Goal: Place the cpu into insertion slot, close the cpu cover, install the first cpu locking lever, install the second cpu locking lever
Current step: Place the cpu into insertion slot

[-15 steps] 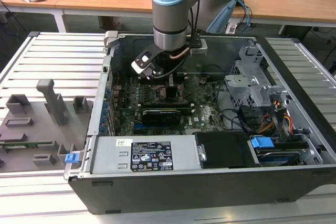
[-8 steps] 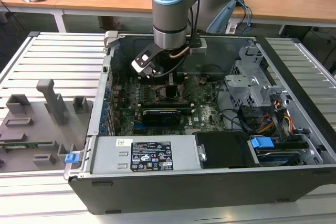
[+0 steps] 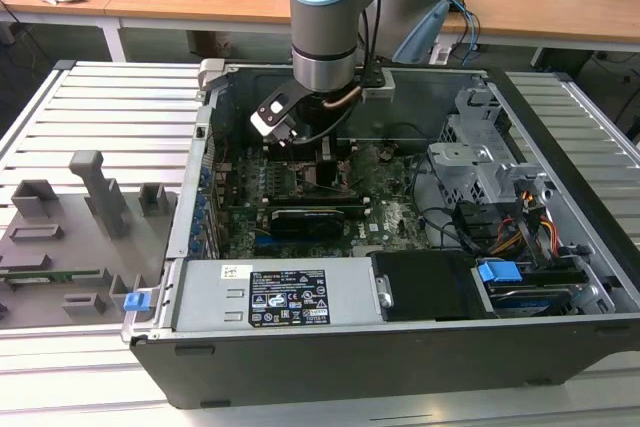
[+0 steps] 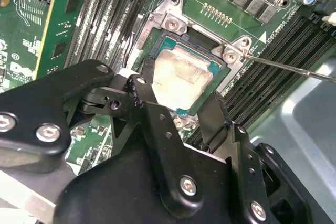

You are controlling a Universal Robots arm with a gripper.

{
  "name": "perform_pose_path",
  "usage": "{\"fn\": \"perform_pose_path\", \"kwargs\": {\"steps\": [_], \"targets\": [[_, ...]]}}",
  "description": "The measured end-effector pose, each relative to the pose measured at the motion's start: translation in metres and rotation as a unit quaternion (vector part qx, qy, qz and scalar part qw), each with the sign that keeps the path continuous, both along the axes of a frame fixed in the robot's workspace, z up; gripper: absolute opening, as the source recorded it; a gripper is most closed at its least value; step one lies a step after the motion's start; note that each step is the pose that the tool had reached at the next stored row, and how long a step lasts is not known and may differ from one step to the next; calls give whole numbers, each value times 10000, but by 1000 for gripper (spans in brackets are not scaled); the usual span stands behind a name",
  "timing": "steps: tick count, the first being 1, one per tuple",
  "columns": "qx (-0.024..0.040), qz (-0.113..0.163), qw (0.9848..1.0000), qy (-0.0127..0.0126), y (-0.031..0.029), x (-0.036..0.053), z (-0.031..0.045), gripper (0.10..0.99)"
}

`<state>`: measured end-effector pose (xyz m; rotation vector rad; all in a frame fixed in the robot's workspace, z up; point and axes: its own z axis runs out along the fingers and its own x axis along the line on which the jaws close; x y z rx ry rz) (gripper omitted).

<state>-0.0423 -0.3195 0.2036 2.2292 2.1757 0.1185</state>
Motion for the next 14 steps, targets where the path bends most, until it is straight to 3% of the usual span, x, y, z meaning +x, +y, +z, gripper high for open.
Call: {"fn": "perform_pose_path", "kwargs": {"steps": [8,12,14], "targets": [[-2,0,10000,0,-41,0,27,600],[-2,0,10000,14,-43,2,105,600],[-2,0,10000,28,-43,4,114,522]]}}
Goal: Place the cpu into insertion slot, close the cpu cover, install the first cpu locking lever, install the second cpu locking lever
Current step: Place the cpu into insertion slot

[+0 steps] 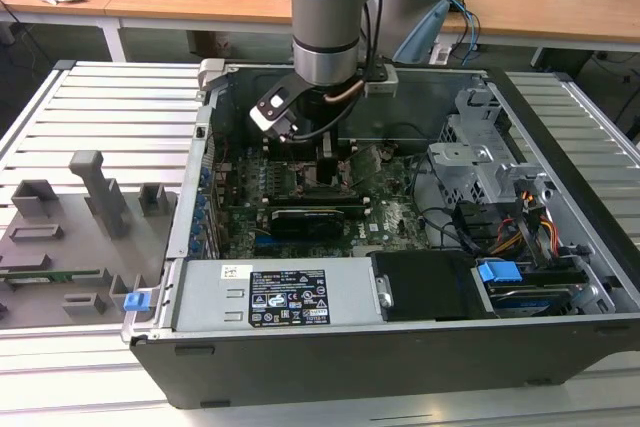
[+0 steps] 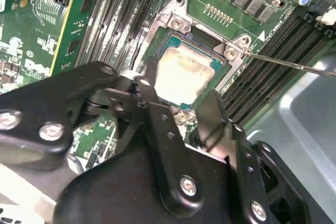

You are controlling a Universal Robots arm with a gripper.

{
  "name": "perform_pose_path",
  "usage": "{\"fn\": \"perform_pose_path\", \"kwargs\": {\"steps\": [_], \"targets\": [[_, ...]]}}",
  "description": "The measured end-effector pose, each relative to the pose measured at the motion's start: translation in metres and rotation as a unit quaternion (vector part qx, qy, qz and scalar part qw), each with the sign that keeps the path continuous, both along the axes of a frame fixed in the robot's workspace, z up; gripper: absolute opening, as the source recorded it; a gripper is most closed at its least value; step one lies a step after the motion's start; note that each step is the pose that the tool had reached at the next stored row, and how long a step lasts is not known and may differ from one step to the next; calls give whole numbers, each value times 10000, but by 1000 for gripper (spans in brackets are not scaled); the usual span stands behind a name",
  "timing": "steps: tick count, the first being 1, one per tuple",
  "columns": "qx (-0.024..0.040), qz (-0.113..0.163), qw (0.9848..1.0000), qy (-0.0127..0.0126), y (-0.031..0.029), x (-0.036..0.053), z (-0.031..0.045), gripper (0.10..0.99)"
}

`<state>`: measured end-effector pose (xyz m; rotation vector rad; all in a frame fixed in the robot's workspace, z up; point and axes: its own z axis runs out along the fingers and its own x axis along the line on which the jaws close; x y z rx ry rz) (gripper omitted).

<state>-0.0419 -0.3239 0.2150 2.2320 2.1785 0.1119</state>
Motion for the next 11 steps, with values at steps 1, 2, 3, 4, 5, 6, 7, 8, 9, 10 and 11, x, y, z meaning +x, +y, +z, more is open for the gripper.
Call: {"fn": "perform_pose_path", "kwargs": {"steps": [1,2,3,4,5,6,7,8,9,10,11], "targets": [[-1,0,10000,10,-2,1,3,455],[-1,0,10000,22,-5,4,6,396],[-1,0,10000,30,-6,6,7,337],[-1,0,10000,37,-6,7,9,337],[-3,-1,10000,41,-7,7,12,337],[-4,-1,10000,44,-8,6,18,278],[-3,-1,10000,44,-7,7,25,216],[-2,-1,10000,44,-7,7,31,157],[-2,0,10000,44,-7,7,42,157],[-2,0,10000,44,-7,8,48,106],[-2,0,10000,44,-7,8,52,106]]}}
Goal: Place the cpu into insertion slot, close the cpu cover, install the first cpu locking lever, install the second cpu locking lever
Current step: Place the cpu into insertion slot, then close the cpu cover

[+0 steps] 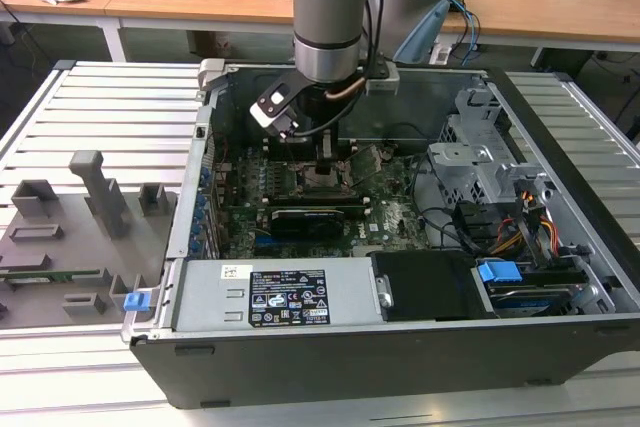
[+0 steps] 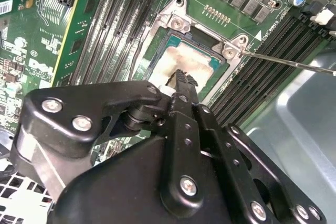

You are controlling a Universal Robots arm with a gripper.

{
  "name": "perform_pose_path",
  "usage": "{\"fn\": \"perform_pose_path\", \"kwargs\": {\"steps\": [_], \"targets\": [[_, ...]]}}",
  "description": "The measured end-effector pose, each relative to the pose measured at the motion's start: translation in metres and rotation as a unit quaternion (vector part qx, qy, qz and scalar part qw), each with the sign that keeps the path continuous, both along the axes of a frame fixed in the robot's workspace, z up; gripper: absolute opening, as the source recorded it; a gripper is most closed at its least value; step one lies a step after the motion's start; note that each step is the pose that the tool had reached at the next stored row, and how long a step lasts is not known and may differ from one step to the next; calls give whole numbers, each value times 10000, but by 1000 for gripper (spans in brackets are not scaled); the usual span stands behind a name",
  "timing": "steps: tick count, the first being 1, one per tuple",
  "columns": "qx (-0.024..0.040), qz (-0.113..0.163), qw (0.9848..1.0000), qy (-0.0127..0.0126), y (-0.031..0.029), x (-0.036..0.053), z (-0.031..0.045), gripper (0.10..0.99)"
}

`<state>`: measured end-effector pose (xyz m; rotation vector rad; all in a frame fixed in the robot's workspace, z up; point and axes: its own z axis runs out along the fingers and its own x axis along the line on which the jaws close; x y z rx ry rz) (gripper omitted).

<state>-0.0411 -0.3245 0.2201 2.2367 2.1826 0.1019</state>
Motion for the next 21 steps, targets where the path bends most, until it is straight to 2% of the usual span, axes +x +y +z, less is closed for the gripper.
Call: {"fn": "perform_pose_path", "kwargs": {"steps": [8,16,17,20,21], "targets": [[-1,0,10000,1,-1,-1,37,106],[0,39,10000,1,0,0,183,106],[0,49,10000,7,0,0,204,106],[0,50,10000,47,0,0,281,106],[0,49,10000,52,0,-1,293,106]]}}
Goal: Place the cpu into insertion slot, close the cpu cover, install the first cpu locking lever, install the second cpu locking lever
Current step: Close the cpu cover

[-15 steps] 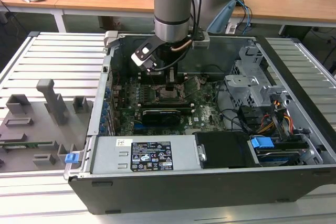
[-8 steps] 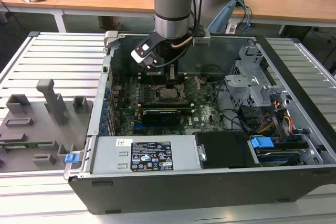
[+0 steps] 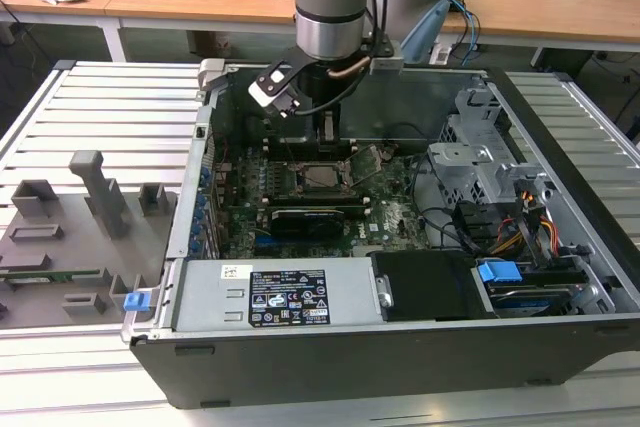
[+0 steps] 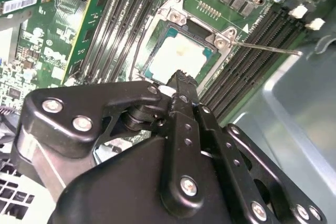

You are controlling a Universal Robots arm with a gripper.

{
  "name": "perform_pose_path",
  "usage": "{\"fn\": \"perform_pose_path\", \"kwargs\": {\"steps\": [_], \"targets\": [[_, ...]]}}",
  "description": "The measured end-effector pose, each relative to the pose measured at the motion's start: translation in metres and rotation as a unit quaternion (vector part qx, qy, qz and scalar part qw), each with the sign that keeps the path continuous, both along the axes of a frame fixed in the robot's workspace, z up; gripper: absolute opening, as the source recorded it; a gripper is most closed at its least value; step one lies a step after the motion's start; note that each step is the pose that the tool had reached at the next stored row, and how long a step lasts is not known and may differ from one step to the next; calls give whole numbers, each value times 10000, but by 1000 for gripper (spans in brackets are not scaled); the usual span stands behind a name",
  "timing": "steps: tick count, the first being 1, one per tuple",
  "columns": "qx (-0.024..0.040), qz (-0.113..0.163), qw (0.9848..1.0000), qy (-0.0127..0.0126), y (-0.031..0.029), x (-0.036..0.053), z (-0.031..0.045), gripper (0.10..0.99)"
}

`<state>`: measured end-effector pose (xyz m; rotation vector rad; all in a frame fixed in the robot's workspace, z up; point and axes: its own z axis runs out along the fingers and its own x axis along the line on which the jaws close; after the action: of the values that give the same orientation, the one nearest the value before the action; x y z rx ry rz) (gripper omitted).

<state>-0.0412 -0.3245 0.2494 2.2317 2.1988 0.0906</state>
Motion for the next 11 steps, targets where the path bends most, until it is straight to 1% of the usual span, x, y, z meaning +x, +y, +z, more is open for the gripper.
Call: {"fn": "perform_pose_path", "kwargs": {"steps": [2,3,4,6,7,9,11], "targets": [[0,0,10000,2,0,0,29,106],[0,1,10000,3,0,1,64,106],[1,1,10000,2,0,1,69,106],[-4,248,9997,3,4,1,68,106],[-3,292,9996,4,4,9,66,106],[-3,313,9995,9,4,70,62,106],[-3,316,9995,22,4,169,62,106]]}}
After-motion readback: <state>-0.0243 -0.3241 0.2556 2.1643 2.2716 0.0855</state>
